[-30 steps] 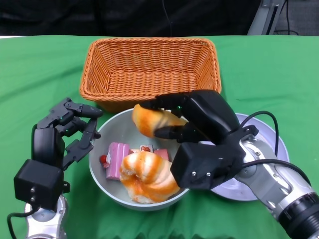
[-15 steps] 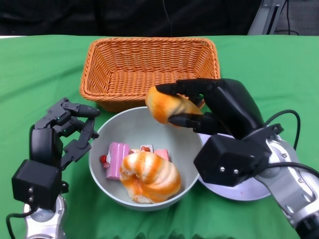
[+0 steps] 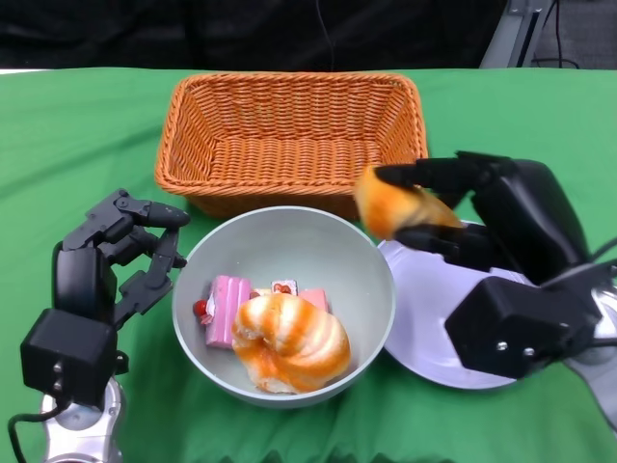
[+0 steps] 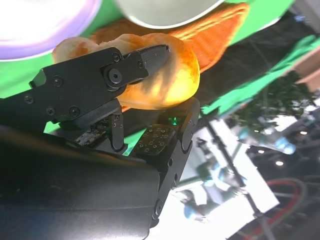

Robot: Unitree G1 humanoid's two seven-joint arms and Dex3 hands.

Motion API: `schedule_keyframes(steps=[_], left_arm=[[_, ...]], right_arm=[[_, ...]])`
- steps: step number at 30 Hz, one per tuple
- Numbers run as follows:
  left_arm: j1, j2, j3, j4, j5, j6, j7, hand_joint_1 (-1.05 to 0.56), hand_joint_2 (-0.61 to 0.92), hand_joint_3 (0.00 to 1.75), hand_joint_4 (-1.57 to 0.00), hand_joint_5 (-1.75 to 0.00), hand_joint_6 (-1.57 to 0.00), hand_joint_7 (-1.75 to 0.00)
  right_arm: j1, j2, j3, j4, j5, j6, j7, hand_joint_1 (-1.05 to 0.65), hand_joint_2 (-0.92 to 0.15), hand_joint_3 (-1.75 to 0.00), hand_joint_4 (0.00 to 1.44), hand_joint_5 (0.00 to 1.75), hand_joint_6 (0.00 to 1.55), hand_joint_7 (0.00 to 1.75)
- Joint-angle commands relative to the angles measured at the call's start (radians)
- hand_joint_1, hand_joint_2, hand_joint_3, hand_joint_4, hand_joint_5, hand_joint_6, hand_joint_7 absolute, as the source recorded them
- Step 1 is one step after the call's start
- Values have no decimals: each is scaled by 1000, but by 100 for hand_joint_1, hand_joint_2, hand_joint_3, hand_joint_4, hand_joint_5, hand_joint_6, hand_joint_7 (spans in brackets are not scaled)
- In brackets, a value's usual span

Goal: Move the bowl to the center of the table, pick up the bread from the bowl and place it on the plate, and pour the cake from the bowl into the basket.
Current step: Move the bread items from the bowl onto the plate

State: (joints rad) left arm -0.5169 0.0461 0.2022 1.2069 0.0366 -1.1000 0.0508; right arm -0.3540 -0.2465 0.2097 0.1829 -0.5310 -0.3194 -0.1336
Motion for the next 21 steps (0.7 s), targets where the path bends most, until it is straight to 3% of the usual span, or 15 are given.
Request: schedule_keyframes(steps=[1, 9, 19, 21], left_arm=[[7, 17, 6, 3, -15, 0, -7, -20, 73, 72, -81, -152, -84, -116], [7, 20, 4, 4, -10, -6, -3, -20, 74, 72, -83, -152, -85, -116], [6, 21, 2, 3, -7, -11, -3, -19, 73, 74, -82, -151, -85, -116], [5, 21, 2, 2, -9, -12, -5, -19, 73, 74, -82, -151, -85, -116]], right_arm=[[27, -32, -30, -6, 12, 3, -1, 0, -89, 0, 83, 142, 123, 8], [27, -58, -54, 109, 15, -35, -29, 1, -89, -1, 84, 128, 121, 8], [-62, -46, -31, 377, -8, -125, -166, 0, -90, 0, 82, 128, 120, 8], [-84, -42, -22, 430, -18, -140, -196, 1, -90, 0, 84, 119, 120, 8]])
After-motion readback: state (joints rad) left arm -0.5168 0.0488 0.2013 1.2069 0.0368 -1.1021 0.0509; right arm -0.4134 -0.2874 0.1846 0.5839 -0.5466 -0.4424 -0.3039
